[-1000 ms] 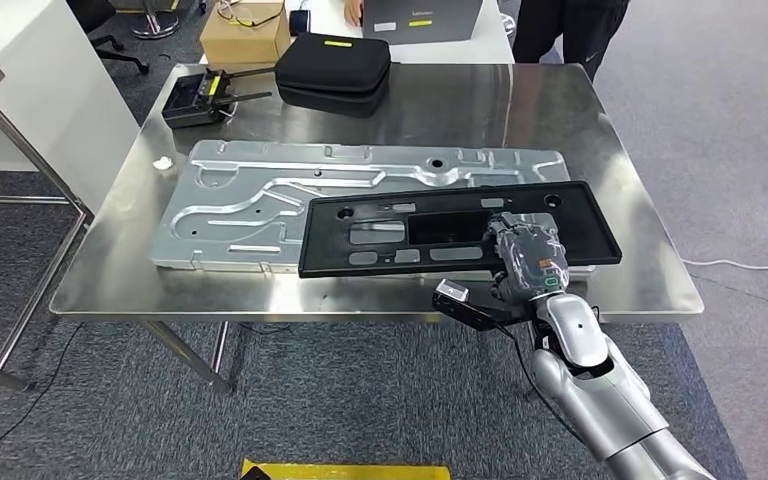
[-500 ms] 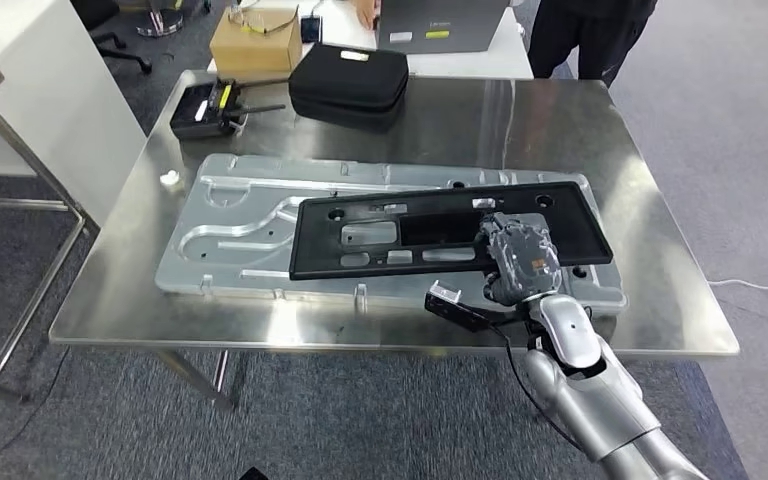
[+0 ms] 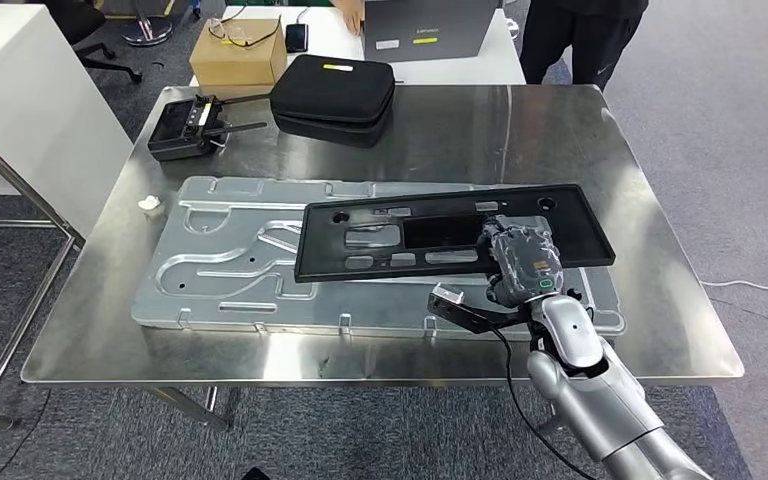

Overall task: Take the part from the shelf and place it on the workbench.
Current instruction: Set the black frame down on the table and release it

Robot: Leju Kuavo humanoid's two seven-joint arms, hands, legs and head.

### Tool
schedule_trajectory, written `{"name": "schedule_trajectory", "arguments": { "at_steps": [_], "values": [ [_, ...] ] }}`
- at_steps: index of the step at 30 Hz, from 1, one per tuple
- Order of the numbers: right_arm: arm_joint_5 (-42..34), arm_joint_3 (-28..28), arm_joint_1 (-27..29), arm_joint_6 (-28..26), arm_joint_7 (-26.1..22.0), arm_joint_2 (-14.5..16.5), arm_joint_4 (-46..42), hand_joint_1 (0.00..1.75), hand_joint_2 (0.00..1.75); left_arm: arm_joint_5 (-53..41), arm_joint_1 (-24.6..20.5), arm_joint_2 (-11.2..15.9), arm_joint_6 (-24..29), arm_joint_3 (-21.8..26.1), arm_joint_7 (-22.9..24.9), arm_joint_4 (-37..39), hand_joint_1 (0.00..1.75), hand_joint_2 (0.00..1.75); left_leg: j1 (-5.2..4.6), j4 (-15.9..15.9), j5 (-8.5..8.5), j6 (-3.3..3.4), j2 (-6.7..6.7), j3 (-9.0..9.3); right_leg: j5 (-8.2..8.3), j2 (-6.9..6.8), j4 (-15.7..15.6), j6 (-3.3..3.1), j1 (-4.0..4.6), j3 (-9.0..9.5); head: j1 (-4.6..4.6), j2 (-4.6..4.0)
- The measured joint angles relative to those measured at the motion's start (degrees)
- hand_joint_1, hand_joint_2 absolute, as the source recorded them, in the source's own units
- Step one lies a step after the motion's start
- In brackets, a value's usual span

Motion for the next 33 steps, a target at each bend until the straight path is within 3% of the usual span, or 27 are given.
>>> {"name": "schedule_trajectory", "arguments": {
  "at_steps": [2, 5, 6, 8, 9, 10, 11, 12, 14, 15, 17, 20, 22, 24, 25, 26, 27, 30, 31, 33],
  "values": [
    [-0.64, 0.01, -0.06, 0.14, -0.32, 0.30, 0.58, 1.75, 1.75, -0.32, -0.13, 0.02, 0.00, -0.13, 0.09, 0.00, 0.00, 1.75, -0.31, -0.56, 0.27, 0.83, -0.04, -0.16, -0.28, 0.03, 0.19, 0.74, 0.08, -0.17, 0.05, 0.00],
    [-1.64, 0.01, -0.20, 0.03, -0.99, 0.90, 2.66, 1.75, 1.75, -0.63, -0.28, -0.03, -0.03, -0.47, 0.21, 0.00, 0.00, 1.75, -0.04, -1.11, 1.13, 2.05, -0.04, 0.33, -1.50, -0.08, 1.37, 1.73, 0.01, -0.44, 0.17, 0.00],
    [-1.88, 0.01, -0.30, -0.14, -1.28, 1.13, 3.70, 1.75, 1.75, -0.67, -0.39, -0.06, -0.05, -0.62, 0.22, 0.00, 0.00, 1.75, 0.08, -1.35, 1.24, 2.35, -0.02, 0.50, -2.89, -0.13, 3.49, 1.99, -0.10, -1.30, 0.21, 0.00],
    [-2.16, 0.00, -0.30, -0.68, -1.90, 1.60, 5.99, 1.75, 1.75, -0.78, -0.55, -0.08, -0.10, -0.87, 0.24, 0.00, 0.00, 1.75, 0.09, -1.44, 1.22, 2.69, -0.03, 0.60, -6.69, -0.19, 10.78, 2.42, -0.28, -4.69, 0.27, 0.00],
    [-2.25, 0.00, -0.17, -1.00, -2.14, 1.83, 7.11, 1.75, 1.75, -0.84, -0.54, -0.08, -0.13, -0.93, 0.30, 0.00, 0.00, 1.75, 0.08, -1.42, 1.17, 2.75, -0.04, 0.60, -8.05, -0.20, 14.39, 2.59, -0.35, -6.52, 0.28, 0.00],
    [-2.30, 0.01, 0.01, -1.25, -2.25, 2.05, 8.11, 1.75, 1.75, -0.88, -0.51, -0.08, -0.14, -0.98, 0.38, 0.00, 0.00, 1.75, 0.08, -1.40, 1.11, 2.76, -0.05, 0.63, -8.42, -0.21, 16.47, 2.69, -0.41, -7.69, 0.28, 0.00],
    [-2.33, 0.01, 0.15, -1.51, -2.31, 2.28, 9.01, 1.75, 1.75, -0.91, -0.49, -0.08, -0.16, -1.03, 0.45, 0.00, 0.00, 1.75, 0.08, -1.35, 1.04, 2.74, -0.07, 0.67, -7.58, -0.23, 16.28, 2.71, -0.46, -7.78, 0.28, 0.00],
    [-2.34, 0.00, 0.23, -1.70, -2.36, 2.48, 9.66, 1.75, 1.75, -0.92, -0.49, -0.08, -0.17, -1.07, 0.51, 0.00, 0.00, 1.75, 0.08, -1.28, 0.93, 2.64, -0.08, 0.76, -5.73, -0.25, 13.74, 2.64, -0.50, -6.69, 0.28, 0.00],
    [-2.36, -0.01, 0.14, -2.01, -2.43, 2.84, 10.60, 1.75, 1.75, -0.93, -0.54, -0.10, -0.20, -1.17, 0.55, 0.00, 0.00, 1.75, -0.02, -1.06, 0.62, 2.29, -0.11, 0.91, -1.75, -0.33, 5.44, 2.29, -0.38, -2.75, 0.28, 0.00],
    [-2.37, -0.01, 0.04, -2.10, -2.44, 3.04, 10.96, 1.75, 1.75, -0.93, -0.58, -0.10, -0.20, -1.22, 0.57, 0.00, 0.00, 1.75, -0.11, -0.97, 0.48, 2.04, -0.11, 0.94, -0.68, -0.34, 2.35, 2.08, -0.23, -1.27, 0.28, 0.00],
    [-2.46, -0.02, -0.16, -2.34, -2.54, 3.47, 11.66, 1.75, 1.75, -1.00, -0.62, -0.10, -0.20, -1.27, 0.62, 0.00, 0.00, 1.75, -0.25, -0.99, 0.38, 1.48, -0.09, 1.00, -0.54, -0.30, 0.38, 1.71, 0.13, -0.38, 0.26, 0.00],
    [-2.53, 0.00, -0.51, -3.38, -3.10, 4.78, 13.42, 1.75, 1.75, -1.42, -0.79, -0.10, -0.24, -1.32, 0.75, 0.00, 0.00, 1.75, -0.15, -0.42, -0.37, 0.50, -0.03, 1.01, -0.19, -0.38, -0.32, 0.63, -0.13, 0.16, 0.23, 0.00],
    [-2.56, 0.09, -0.95, -4.45, -3.57, 6.06, 15.63, 1.75, 1.75, -1.74, -0.97, -0.09, -0.32, -1.37, 0.86, 0.00, 0.00, 1.75, -0.07, 4.27, -3.32, 0.09, -0.01, -0.97, 0.01, -0.60, -0.74, -0.11, -0.28, 0.51, 0.22, 0.00],
    [-2.59, 0.19, -1.32, -5.63, -4.08, 7.28, 18.32, 1.75, 1.75, -1.96, -1.04, -0.10, -0.44, -1.43, 0.96, 0.00, 0.00, 1.75, -0.04, 12.08, -6.98, -0.21, -0.01, -4.48, -0.01, -0.72, -0.73, -0.42, -0.17, 0.52, 0.21, 0.00],
    [-2.59, 0.22, -1.49, -6.03, -4.28, 7.83, 19.55, 1.75, 1.75, -2.03, -1.03, -0.12, -0.50, -1.47, 0.99, 0.00, 0.00, 1.75, -0.01, 14.86, -7.83, -0.32, 0.00, -5.69, -0.02, -0.73, -0.70, -0.45, -0.12, 0.53, 0.21, 0.00],
    [-2.60, 0.23, -1.69, -6.27, -4.39, 8.26, 20.58, 1.75, 1.75, -2.09, -1.02, -0.14, -0.53, -1.51, 1.01, 0.00, 0.00, 1.75, 0.04, 15.52, -7.58, -0.39, 0.01, -5.87, -0.03, -0.70, -0.65, -0.45, -0.10, 0.56, 0.21, 0.00],
    [-2.61, 0.24, -1.96, -6.38, -4.45, 8.62, 21.46, 1.75, 1.75, -2.12, -1.04, -0.15, -0.56, -1.55, 1.03, 0.00, 0.00, 1.75, 0.13, 13.76, -6.29, -0.43, 0.02, -4.82, -0.05, -0.66, -0.58, -0.42, -0.13, 0.61, 0.21, 0.00],
    [-2.72, 0.22, -2.90, -6.99, -4.50, 9.59, 24.09, 1.75, 1.75, -2.33, -1.27, -0.20, -0.58, -1.80, 1.08, 0.00, 0.00, 1.75, 0.36, 2.29, -1.94, -0.26, 0.01, 1.44, -0.41, -0.36, 0.16, 0.22, -0.07, 0.58, 0.24, 0.00],
    [-2.84, 0.21, -3.15, -7.47, -4.58, 9.91, 25.08, 1.75, 1.75, -2.46, -1.34, -0.25, -0.58, -1.94, 1.11, 0.00, 0.00, 1.75, 0.35, 0.23, -1.53, 0.00, -0.03, 2.59, -0.54, -0.24, 0.37, 0.57, 0.07, 0.55, 0.28, 0.00],
    [-3.16, 0.13, -3.45, -8.57, -4.97, 10.49, 27.23, 1.75, 1.75, -2.72, -1.44, -0.34, -0.60, -2.27, 1.21, 0.00, 0.00, 1.75, 0.17, -0.43, -1.41, 0.76, -0.08, 3.04, -0.51, -0.02, 0.36, 1.28, 0.25, 0.62, 0.35, 0.00]
  ]
}}
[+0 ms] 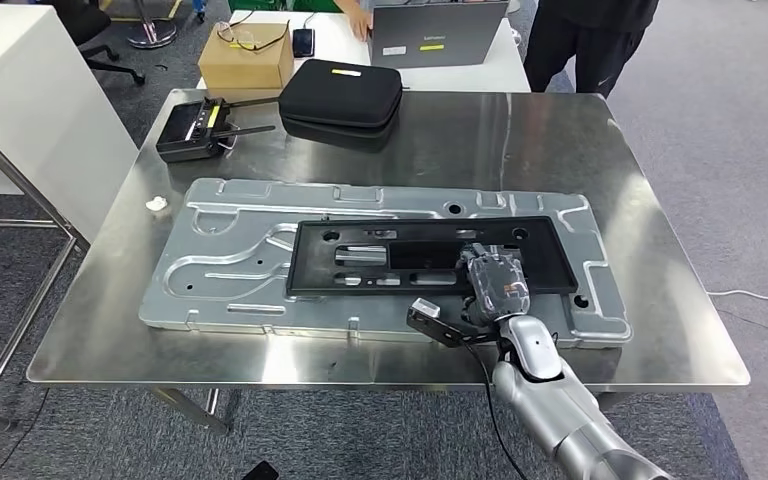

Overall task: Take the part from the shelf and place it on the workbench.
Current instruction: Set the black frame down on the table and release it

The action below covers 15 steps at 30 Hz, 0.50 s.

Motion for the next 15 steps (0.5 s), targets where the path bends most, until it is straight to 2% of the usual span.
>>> {"name": "schedule_trajectory", "arguments": {
  "at_steps": [2, 3, 4, 6, 7, 8, 9, 11, 12, 13, 15],
  "values": [
    [-0.26, -0.13, -0.19, -1.09, -0.48, 0.49, 2.09, 1.75, 1.75, -0.12, -0.06, -0.01, 0.00, -0.24, 0.09, 0.00, 0.00, 1.75, 0.11, -0.31, 0.37, 0.76, 0.24, 0.13, -0.37, 0.05, 0.45, 0.60, -0.12, -0.11, 0.03, 0.00],
    [-0.34, -0.21, -0.28, -1.55, -0.67, 0.67, 2.98, 1.75, 1.75, -0.14, -0.10, -0.02, 0.00, -0.32, 0.11, 0.00, 0.00, 1.75, 0.21, -0.49, 0.57, 1.12, 0.39, 0.17, -1.40, 0.02, 1.83, 0.89, -0.19, -0.70, 0.04, 0.00],
    [-0.42, -0.29, -0.34, -1.90, -0.87, 0.85, 3.83, 1.75, 1.75, -0.16, -0.12, -0.03, 0.00, -0.39, 0.14, 0.00, 0.00, 1.75, 0.28, -0.65, 0.74, 1.40, 0.56, 0.15, -3.06, -0.04, 4.36, 1.15, -0.25, -1.82, 0.05, 0.00],
    [-0.50, -0.43, -0.30, -2.32, -1.20, 1.27, 5.38, 1.75, 1.75, -0.16, -0.11, -0.03, -0.01, -0.45, 0.28, 0.00, 0.00, 1.75, 0.20, -0.69, 0.87, 1.65, 0.78, -0.10, -6.96, -0.12, 11.81, 1.53, -0.34, -5.23, 0.05, 0.00],
    [-0.50, -0.48, -0.27, -2.49, -1.32, 1.47, 6.06, 1.75, 1.75, -0.13, -0.09, -0.03, -0.03, -0.45, 0.41, 0.00, 0.00, 1.75, 0.14, -0.67, 0.91, 1.69, 0.84, -0.21, -8.02, -0.12, 14.80, 1.60, -0.38, -6.56, 0.05, 0.00],
    [-0.50, -0.53, -0.25, -2.62, -1.42, 1.67, 6.64, 1.75, 1.75, -0.06, -0.07, -0.03, -0.08, -0.45, 0.58, 0.00, 0.00, 1.75, 0.10, -0.66, 0.93, 1.71, 0.87, -0.24, -7.97, -0.12, 15.92, 1.56, -0.40, -6.98, 0.05, 0.00],
    [-0.49, -0.58, -0.32, -2.73, -1.49, 1.85, 7.11, 1.75, 1.75, 0.02, -0.06, -0.03, -0.20, -0.45, 0.74, 0.00, 0.00, 1.75, 0.07, -0.66, 0.94, 1.72, 0.88, -0.17, -6.82, -0.12, 14.75, 1.41, -0.40, -6.21, 0.05, 0.00],
    [-0.39, -0.66, -0.61, -2.76, -1.56, 2.22, 7.76, 1.75, 1.75, 0.10, -0.08, -0.11, -0.54, -0.46, 0.87, 0.00, 0.00, 1.75, 0.04, -0.68, 0.93, 1.66, 0.89, 0.12, -3.08, -0.10, 7.03, 0.65, -0.17, -2.03, 0.05, 0.00],
    [-0.31, -0.68, -0.80, -2.75, -1.57, 2.40, 8.02, 1.75, 1.75, 0.10, -0.12, -0.22, -0.74, -0.47, 0.88, 0.00, 0.00, 1.75, -0.05, -0.68, 0.89, 1.47, 0.91, 0.22, -1.83, -0.15, 3.22, 0.16, 0.05, -0.08, 0.04, 0.00],
    [-0.23, -0.68, -0.98, -2.74, -1.59, 2.59, 8.25, 1.31, 1.75, 0.14, -0.19, -0.34, -0.96, -0.47, 0.82, 0.00, 0.00, 1.75, -0.03, -0.71, 0.85, 1.18, 0.94, 0.27, -1.18, -0.21, 0.54, -0.29, 0.32, 1.21, 0.05, 0.00],
    [-0.08, -0.67, -1.24, -2.72, -1.63, 2.88, 8.64, 0.44, 1.75, 0.24, -0.34, -0.50, -1.56, -0.48, 0.42, 0.00, 0.00, 1.75, 0.08, -0.95, 0.89, 0.39, 1.00, 0.40, -1.10, -0.31, -0.93, -0.93, 0.73, 1.76, 0.07, 0.00]
  ]
}}
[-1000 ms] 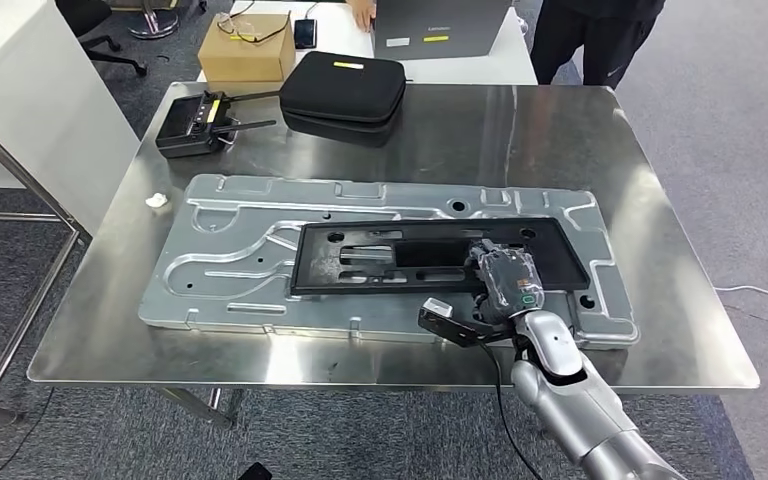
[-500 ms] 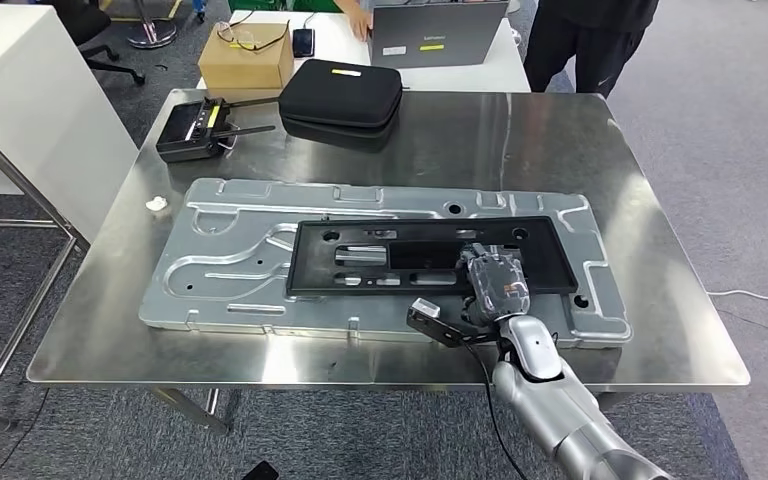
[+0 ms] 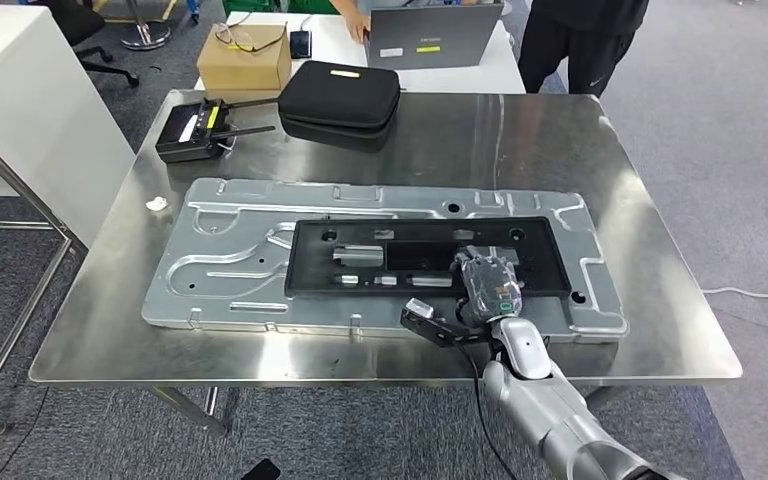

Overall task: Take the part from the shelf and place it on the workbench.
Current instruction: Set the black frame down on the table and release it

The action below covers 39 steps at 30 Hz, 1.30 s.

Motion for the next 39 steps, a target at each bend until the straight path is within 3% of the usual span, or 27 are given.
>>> {"name": "schedule_trajectory", "arguments": {
  "at_steps": [1, 3, 4, 7, 8, 9, 12, 14, 18, 20, 22, 23, 24, 25, 27, 29, 32, 34, 37, 38, 39],
  "values": [
    [0.10, 0.01, -0.04, 0.01, -0.02, 0.13, 0.14, 0.00, 1.75, 0.02, -0.05, -0.01, -0.33, 0.00, -0.37, 0.00, 0.00, 1.75, 0.07, -0.11, 0.07, -0.35, 0.02, 0.06, 0.32, 0.02, -0.35, -0.25, -0.13, 0.16, 0.02, 0.00],
    [0.38, 0.05, -0.08, 0.01, 0.00, 0.47, 0.33, 0.00, 1.75, -0.13, -0.06, -0.01, -0.77, 0.00, -1.19, 0.00, 0.00, 1.75, 0.01, 1.11, -0.91, -0.82, -0.06, -0.41, 1.14, -0.09, -1.27, -0.69, -0.53, 0.57, 0.01, 0.00],
    [0.50, 0.07, -0.05, 0.01, 0.03, 0.66, 0.41, 0.00, 1.75, -0.10, -0.06, 0.01, -0.81, 0.00, -1.52, 0.00, 0.00, 1.31, -0.03, 3.23, -2.34, -0.98, -0.14, -1.35, 1.53, -0.18, -1.67, -0.88, -0.77, 0.70, -0.01, 0.00],
    [0.64, 0.04, 0.10, 0.05, 0.27, 1.00, 0.62, 0.00, 1.75, 0.83, 0.05, 0.03, -0.76, 0.06, -1.91, 0.00, 0.00, 0.00, 0.05, 13.63, -7.52, -1.45, -0.23, -6.03, 1.76, -0.41, -1.74, -1.10, -0.75, 0.42, -0.02, 0.00],
    [0.69, 0.02, 0.16, 0.07, 0.34, 1.03, 0.67, 0.00, 1.75, 1.15, 0.13, 0.03, -0.83, 0.10, -1.85, 0.00, 0.00, 0.00, 0.07, 15.43, -7.82, -1.59, -0.22, -6.81, 1.76, -0.43, -1.68, -1.09, -0.75, 0.36, -0.02, 0.00],
    [0.75, -0.01, 0.16, 0.08, 0.39, 1.05, 0.71, 0.00, 1.75, 1.36, 0.19, 0.03, -0.91, 0.13, -1.76, 0.00, 0.00, 0.00, 0.10, 14.94, -6.94, -1.67, -0.22, -6.49, 1.72, -0.43, -1.58, -1.04, -0.78, 0.34, -0.02, 0.00],
    [0.90, -0.07, -0.08, 0.09, 0.43, 1.12, 0.73, 0.00, 1.75, 1.43, 0.19, 0.06, -0.81, 0.15, -1.41, 0.00, 0.00, 0.00, 0.16, 3.86, -1.77, -1.58, -0.19, -0.90, 1.27, -0.30, -0.74, -0.36, -0.83, 0.23, -0.03, 0.00],
    [0.98, -0.15, -0.38, 0.08, 0.54, 1.12, 0.73, 0.00, 1.75, 1.38, 0.17, 0.07, -0.61, 0.16, -1.07, 0.00, 0.00, 0.00, 0.06, -0.02, -0.84, -0.98, -0.19, 1.04, 0.99, -0.12, -0.25, 0.32, -0.58, 0.06, 0.05, 0.00],
    [1.15, -0.44, -0.86, 0.09, 0.75, 0.96, 0.73, 0.00, 1.75, 0.91, 0.11, 0.07, -0.26, 0.17, -0.73, 0.00, 0.00, 0.00, 0.00, -0.33, -0.39, 0.62, -0.03, 1.04, 0.27, 0.04, 0.67, 1.55, -0.75, -0.36, 0.12, 0.00],
    [1.26, -0.58, -0.97, 0.09, 0.81, 0.85, 0.73, 0.00, 1.75, 0.83, 0.02, 0.04, -0.11, 0.17, -0.73, 0.00, 0.00, 0.00, 0.10, -0.51, -0.05, 1.18, 0.17, 0.76, -3.15, -0.01, 5.90, 2.13, -0.93, -2.78, 0.14, 0.00],
    [1.38, -0.73, -1.03, 0.08, 0.83, 0.73, 0.73, 0.00, 1.75, 0.79, 0.05, 0.04, -0.02, 0.17, -0.73, 0.00, 0.00, 0.00, 0.04, -0.50, 0.07, 1.38, 0.27, 0.34, -6.89, -0.03, 13.67, 2.49, -1.02, -6.49, 0.14, 0.00],
    [1.42, -0.79, -1.04, 0.07, 0.84, 0.67, 0.73, 0.00, 1.75, 0.78, 0.09, 0.04, -0.01, 0.17, -0.73, 0.00, 0.00, 0.00, 0.01, -0.49, 0.11, 1.40, 0.28, 0.24, -7.42, -0.03, 15.95, 2.53, -1.04, -7.54, 0.14, 0.00],
    [1.46, -0.83, -1.09, 0.08, 0.85, 0.63, 0.72, 0.00, 1.75, 0.78, 0.13, 0.04, 0.00, 0.17, -0.73, 0.00, 0.00, 0.00, -0.01, -0.48, 0.13, 1.40, 0.27, 0.23, -6.89, -0.03, 16.27, 2.48, -1.06, -7.62, 0.14, 0.00],
    [1.49, -0.86, -1.17, 0.08, 0.85, 0.60, 0.72, 0.00, 1.75, 0.76, 0.15, 0.03, 0.02, 0.17, -0.73, 0.00, 0.00, 0.00, -0.02, -0.47, 0.14, 1.37, 0.22, 0.31, -5.26, -0.03, 14.10, 2.30, -1.06, -6.45, 0.15, 0.00],
    [1.52, -0.89, -1.43, 0.08, 0.86, 0.55, 0.70, 0.00, 1.75, 0.73, 0.13, -0.04, 0.03, 0.17, -0.73, 0.00, 0.00, 0.00, -0.07, -0.47, 0.13, 1.20, 0.15, 0.53, -1.34, -0.02, 5.68, 1.65, -0.92, -2.18, 0.15, 0.00],
    [1.62, -0.90, -1.63, 0.08, 0.88, 0.50, 0.65, 0.00, 1.75, 0.72, 0.04, -0.14, 0.03, 0.17, -0.74, 0.00, 0.00, 0.00, -0.15, -0.48, 0.16, 0.67, 0.09, 0.57, 0.39, -0.07, 0.10, 1.06, -0.55, 0.36, 0.13, 0.00],
    [2.02, -0.90, -1.85, 0.15, 1.28, 0.48, -0.01, 0.00, 1.75, 0.69, -0.06, -0.19, 0.04, 0.18, -0.75, 0.00, 0.00, 0.00, -0.09, -0.68, 0.21, -0.38, 0.04, 0.65, 0.66, -0.15, -0.85, 0.40, -0.40, 0.62, 0.12, 0.00],
    [2.26, -0.85, -1.97, 0.80, 1.68, 0.43, -1.17, 0.00, 1.75, 0.68, -0.06, -0.18, 0.07, 0.18, -0.76, 0.00, 0.00, 0.00, -0.11, 1.36, -1.37, -0.82, -0.08, -0.25, 1.17, -0.33, -1.53, -0.35, -0.77, 0.93, 0.10, 0.00],
    [2.73, -0.79, -1.99, 3.27, 2.44, -0.05, -3.85, 0.00, 1.75, 0.68, 0.05, -0.16, 0.11, 0.18, -0.71, 0.00, 0.00, 0.00, -0.03, 11.93, -6.74, -1.27, -0.17, -5.31, 1.44, -0.65, -1.76, -0.88, -0.84, 0.73, 0.05, 0.00],
    [2.87, -0.76, -1.96, 4.07, 2.73, -0.32, -4.78, 0.00, 1.75, 0.68, 0.16, -0.16, 0.13, 0.17, -0.69, 0.00, 0.00, 0.00, 0.00, 14.83, -7.56, -1.40, -0.17, -6.74, 1.41, -0.71, -1.69, -0.89, -0.80, 0.64, 0.06, 0.00],
    [2.97, -0.74, -1.92, 4.67, 3.03, -0.60, -5.61, 0.00, 1.75, 0.69, 0.27, -0.15, 0.15, 0.18, -0.68, 0.00, 0.00, 0.00, 0.01, 15.77, -7.25, -1.49, -0.17, -7.30, 1.36, -0.72, -1.58, -0.86, -0.80, 0.58, 0.06, 0.00]
  ]
}}
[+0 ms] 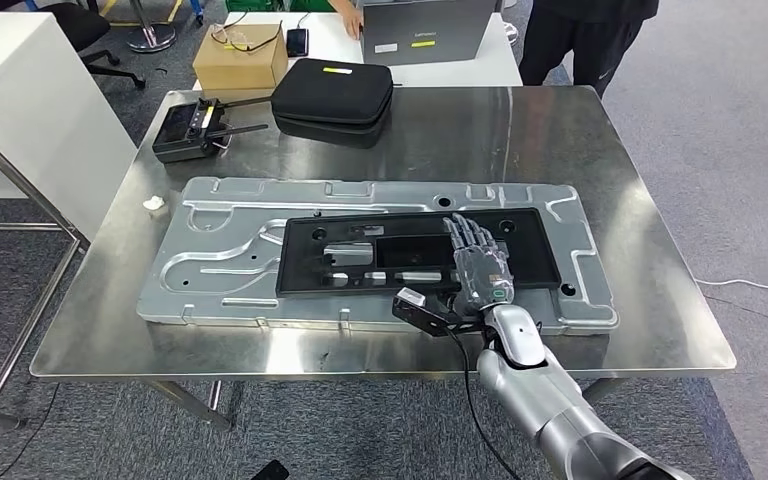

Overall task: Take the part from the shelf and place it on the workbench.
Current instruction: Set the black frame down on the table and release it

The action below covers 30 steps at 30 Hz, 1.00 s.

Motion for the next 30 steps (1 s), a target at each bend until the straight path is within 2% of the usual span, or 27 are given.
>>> {"name": "schedule_trajectory", "arguments": {
  "at_steps": [1, 3, 4, 5, 8, 10, 11, 13, 14, 15, 16, 18, 19, 20, 22, 24, 25, 26, 28, 29, 30],
  "values": [
    [0.07, 0.02, 0.03, 0.46, 0.29, -0.33, -0.91, 0.00, 1.75, 0.01, 0.09, 0.01, 0.03, 0.00, 0.01, 0.00, 0.00, 0.00, 0.02, -1.42, 1.47, -0.04, 0.01, 0.60, -0.11, 0.00, 0.18, 0.08, -0.03, -0.02, 0.00, 0.00],
    [0.12, 0.04, 0.06, 0.99, 0.76, -1.01, -2.72, 0.00, 1.75, 0.01, 0.13, 0.05, 0.13, 0.00, 0.00, 0.00, 0.00, 0.00, 0.09, -8.67, 5.52, 0.03, 0.03, 3.88, -0.60, 0.02, 0.90, 0.51, -0.10, -0.18, 0.01, 0.00],
    [0.14, 0.04, 0.04, 1.15, 0.90, -1.45, -3.56, 0.00, 1.75, 0.04, 0.09, 0.07, 0.17, 0.00, -0.02, 0.00, 0.00, 0.00, 0.04, -12.03, 6.74, 0.14, 0.03, 5.35, -0.90, 0.02, 1.49, 0.83, 0.02, -0.47, 0.03, 0.00],
    [0.15, 0.04, 0.03, 1.28, 1.03, -1.93, -4.40, 0.00, 1.75, 0.08, 0.08, 0.08, 0.20, 0.00, -0.03, 0.00, 0.00, 0.00, 0.00, -14.03, 7.22, 0.36, 0.01, 6.11, -1.10, 0.01, 1.98, 1.17, 0.13, -0.82, 0.05, 0.00],
    [0.20, 0.02, 0.12, 2.20, 1.50, -3.60, -7.31, 0.00, 1.75, 0.18, 0.37, 0.13, 0.26, 0.01, -0.13, 0.00, 0.00, 0.00, -0.23, -14.68, 7.06, 1.44, -0.05, 5.92, -1.18, 0.02, 2.47, 2.04, 0.19, -1.61, 0.09, 0.00],
    [0.28, -0.01, 0.15, 3.25, 1.81, -4.87, -9.63, 0.00, 1.75, 0.19, 0.44, 0.16, 0.32, 0.02, -0.25, 0.00, 0.00, 0.00, -0.19, -14.91, 7.30, 2.24, -0.01, 5.84, -2.45, 0.15, 4.18, 2.67, -0.09, -2.41, 0.10, 0.00],
    [0.32, -0.02, 0.13, 3.58, 1.96, -5.41, -10.60, 0.00, 1.75, 0.19, 0.41, 0.16, 0.34, 0.02, -0.30, 0.00, 0.00, 0.00, -0.13, -15.03, 7.39, 2.55, 0.02, 5.83, -3.92, 0.25, 6.58, 2.95, -0.19, -3.48, 0.11, 0.00],
    [0.38, -0.03, 0.22, 4.05, 2.36, -6.38, -12.32, 0.00, 1.75, 0.21, 0.39, 0.16, 0.39, 0.02, -0.40, 0.00, 0.00, 0.00, -0.18, -15.03, 7.38, 2.87, 0.00, 5.77, -7.41, 0.36, 13.95, 3.35, -0.32, -6.95, 0.12, 0.00],
    [0.44, -0.04, 0.35, 4.27, 2.52, -6.81, -13.01, 0.00, 1.75, 0.23, 0.43, 0.16, 0.40, 0.02, -0.45, 0.00, 0.00, 0.00, -0.20, -15.02, 7.35, 2.90, -0.05, 5.76, -8.37, 0.38, 17.06, 3.45, -0.37, -8.54, 0.12, 0.00],
    [0.50, -0.05, 0.48, 4.45, 2.66, -7.28, -13.73, 0.00, 1.75, 0.28, 0.46, 0.16, 0.42, 0.02, -0.50, 0.00, 0.00, 0.00, -0.22, -15.00, 7.33, 2.93, -0.13, 5.77, -8.32, 0.38, 18.56, 3.46, -0.42, -9.46, 0.12, 0.00],
    [0.56, -0.08, 0.54, 4.60, 2.73, -7.77, -14.50, 0.00, 1.75, 0.32, 0.49, 0.16, 0.44, 0.02, -0.54, 0.00, 0.00, 0.00, -0.23, -14.99, 7.30, 2.93, -0.25, 5.82, -7.08, 0.39, 17.75, 3.36, -0.45, -9.32, 0.12, 0.00],
    [0.67, -0.16, 0.45, 4.69, 2.86, -8.61, -16.03, 0.00, 1.75, 0.41, 0.52, 0.16, 0.46, 0.02, -0.64, 0.00, 0.00, 0.00, -0.23, -14.99, 7.20, 2.83, -0.45, 6.02, -2.70, 0.41, 10.57, 2.83, -0.38, -6.40, 0.13, 0.00],
    [0.71, -0.21, 0.37, 4.73, 2.96, -8.95, -16.76, 0.00, 1.75, 0.45, 0.51, 0.11, 0.48, 0.02, -0.69, 0.00, 0.00, 0.00, -0.32, -14.98, 7.14, 2.69, -0.50, 6.05, -1.08, 0.44, 6.77, 2.51, -0.19, -4.73, 0.12, 0.00],
    [0.75, -0.24, 0.31, 4.79, 3.06, -9.26, -17.43, 0.00, 1.75, 0.50, 0.50, 0.07, 0.48, 0.03, -0.73, 0.00, 0.00, 0.00, -0.37, -14.97, 7.12, 2.49, -0.52, 6.02, -0.19, 0.46, 4.08, 2.24, 0.00, -3.59, 0.11, 0.00],
    [0.83, -0.29, 0.30, 4.90, 3.27, -9.74, -18.58, 0.00, 1.75, 0.61, 0.50, -0.01, 0.53, 0.04, -0.78, 0.00, 0.00, 0.00, -0.46, -15.08, 7.16, 1.95, -0.52, 5.88, -0.21, 0.52, 2.61, 1.88, 0.34, -3.06, 0.09, 0.00],
    [0.88, -0.35, 0.33, 4.95, 3.36, -10.04, -19.49, 0.00, 1.75, 0.69, 0.52, 0.00, 0.56, 0.04, -0.81, 0.00, 0.00, 0.00, -0.48, -15.04, 6.94, 1.28, -0.50, 5.86, 0.01, 0.54, 2.09, 1.34, 0.08, -2.92, 0.09, 0.00],
    [0.90, -0.38, 0.30, 4.97, 3.38, -10.13, -19.88, 0.00, 1.75, 0.72, 0.52, 0.01, 0.56, 0.04, -0.83, 0.00, 0.00, 0.00, -0.49, -14.20, 6.26, 1.01, -0.50, 5.52, 0.16, 0.50, 1.80, 0.99, -0.10, -2.76, 0.07, 0.00],
    [0.90, -0.41, 0.27, 4.98, 3.39, -10.19, -20.20, 0.00, 1.75, 0.73, 0.52, 0.02, 0.57, 0.04, -0.85, 0.00, 0.00, 0.00, -0.51, -12.31, 5.03, 0.80, -0.50, 4.69, 0.29, 0.44, 1.52, 0.66, -0.27, -2.60, 0.06, 0.00],
    [0.91, -0.45, 0.27, 5.06, 3.39, -10.26, -20.53, 0.00, 1.75, 0.74, 0.58, 0.03, 0.58, 0.04, -0.85, 0.00, 0.00, 0.00, -0.46, -5.01, 1.38, 0.54, -0.50, 1.28, 0.27, 0.35, 1.45, 0.28, -0.24, -2.55, 0.03, 0.00],
    [0.92, -0.46, 0.34, 5.16, 3.39, -10.28, -20.56, 0.00, 1.75, 0.75, 0.65, 0.03, 0.58, 0.04, -0.85, 0.00, 0.00, 0.00, -0.45, -1.37, 0.06, 0.44, -0.49, -0.50, 0.22, 0.36, 1.50, 0.20, -0.17, -2.56, 0.03, 0.00],
    [0.93, -0.47, 0.43, 5.28, 3.39, -10.28, -20.60, 0.00, 1.75, 0.75, 0.71, 0.03, 0.58, 0.04, -0.84, 0.00, 0.00, 0.00, -0.44, 0.89, -0.33, 0.38, -0.49, -1.69, 0.16, 0.38, 1.57, 0.15, -0.11, -2.56, 0.03, 0.00]
  ]
}}
